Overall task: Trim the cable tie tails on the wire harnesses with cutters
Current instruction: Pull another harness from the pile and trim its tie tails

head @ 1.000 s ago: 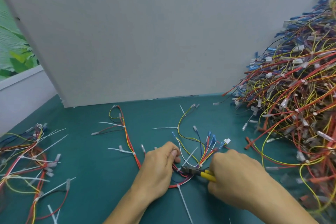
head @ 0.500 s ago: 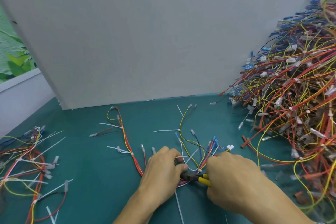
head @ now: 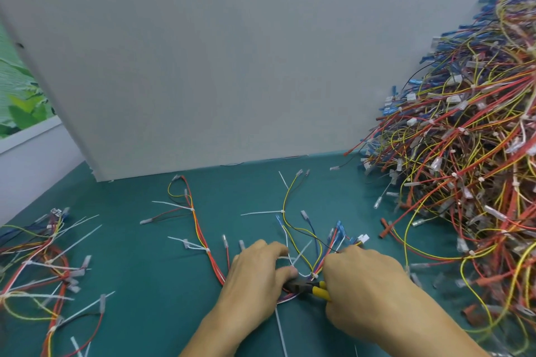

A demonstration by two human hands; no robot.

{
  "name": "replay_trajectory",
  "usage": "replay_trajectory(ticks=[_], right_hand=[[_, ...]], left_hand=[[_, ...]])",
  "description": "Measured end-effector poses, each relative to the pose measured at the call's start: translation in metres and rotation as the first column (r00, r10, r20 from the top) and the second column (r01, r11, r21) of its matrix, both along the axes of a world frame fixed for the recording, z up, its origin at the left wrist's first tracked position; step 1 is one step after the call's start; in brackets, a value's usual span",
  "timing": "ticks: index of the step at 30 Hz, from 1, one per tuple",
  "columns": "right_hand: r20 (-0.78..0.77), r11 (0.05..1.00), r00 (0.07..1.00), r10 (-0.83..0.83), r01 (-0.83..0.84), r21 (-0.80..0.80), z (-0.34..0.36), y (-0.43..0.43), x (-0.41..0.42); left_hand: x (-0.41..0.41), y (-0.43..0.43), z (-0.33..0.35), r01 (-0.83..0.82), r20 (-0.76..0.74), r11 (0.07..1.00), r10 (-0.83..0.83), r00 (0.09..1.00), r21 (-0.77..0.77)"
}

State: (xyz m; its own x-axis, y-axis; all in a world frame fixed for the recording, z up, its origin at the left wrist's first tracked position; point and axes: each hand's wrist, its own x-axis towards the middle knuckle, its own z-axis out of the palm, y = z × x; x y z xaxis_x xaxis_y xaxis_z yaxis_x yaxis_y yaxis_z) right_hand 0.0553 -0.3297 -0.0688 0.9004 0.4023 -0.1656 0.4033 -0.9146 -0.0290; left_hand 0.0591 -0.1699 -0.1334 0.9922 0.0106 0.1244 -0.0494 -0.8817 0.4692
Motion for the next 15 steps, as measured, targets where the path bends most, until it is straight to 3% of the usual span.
replay_trajectory(ticks=[7,11,13,15], right_hand=[[-0.004,0.999,1.000,-0.001,0.001,-0.048,-0.002,0.003,0.001],[-0.006,0.999,1.000,0.006,-0.006,-0.051,-0.002,0.002,0.001],[-0.015,0.999,1.000,-0.001,0.000,-0.052,-0.002,0.002,0.002],[-0.029,0.998,1.000,-0.007,0.005,-0.058,-0.001,0.002,0.001]], left_hand=[[0.010,-0.013,0.015,-0.067,0.017,0.991,0.065,0.998,0.118],[0.023,-0.027,0.020,-0.059,-0.078,0.961,0.083,0.994,0.270],[0.026,-0.025,0.020,-0.030,-0.113,0.965,0.061,0.992,0.259],[0.026,-0.015,0.022,0.036,-0.128,0.989,-0.017,0.992,0.146]])
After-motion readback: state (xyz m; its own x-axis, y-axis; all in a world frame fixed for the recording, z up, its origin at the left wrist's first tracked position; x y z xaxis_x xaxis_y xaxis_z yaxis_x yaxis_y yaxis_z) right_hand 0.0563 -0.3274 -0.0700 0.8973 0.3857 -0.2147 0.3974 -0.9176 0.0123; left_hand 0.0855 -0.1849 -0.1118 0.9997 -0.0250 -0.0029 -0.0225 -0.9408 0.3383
